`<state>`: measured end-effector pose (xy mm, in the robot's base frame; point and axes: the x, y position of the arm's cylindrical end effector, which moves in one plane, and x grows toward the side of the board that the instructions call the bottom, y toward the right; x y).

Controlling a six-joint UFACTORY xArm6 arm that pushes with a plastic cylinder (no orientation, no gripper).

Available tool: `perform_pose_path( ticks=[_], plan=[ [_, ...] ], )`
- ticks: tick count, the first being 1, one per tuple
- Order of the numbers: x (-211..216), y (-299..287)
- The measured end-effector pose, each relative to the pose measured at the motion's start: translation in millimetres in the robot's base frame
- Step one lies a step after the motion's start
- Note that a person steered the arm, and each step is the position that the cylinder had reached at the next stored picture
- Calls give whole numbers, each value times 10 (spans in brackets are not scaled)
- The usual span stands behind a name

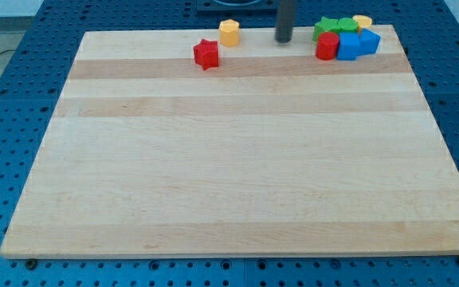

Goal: Move the red star towards down

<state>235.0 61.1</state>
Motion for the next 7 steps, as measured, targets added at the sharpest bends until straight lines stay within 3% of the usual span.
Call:
perform_pose_path(
  ticks=[2, 4, 5, 7],
  plan=[
    [701, -936],
    [1262, -2486],
    [1098, -3380],
    [883, -3658]
  ],
)
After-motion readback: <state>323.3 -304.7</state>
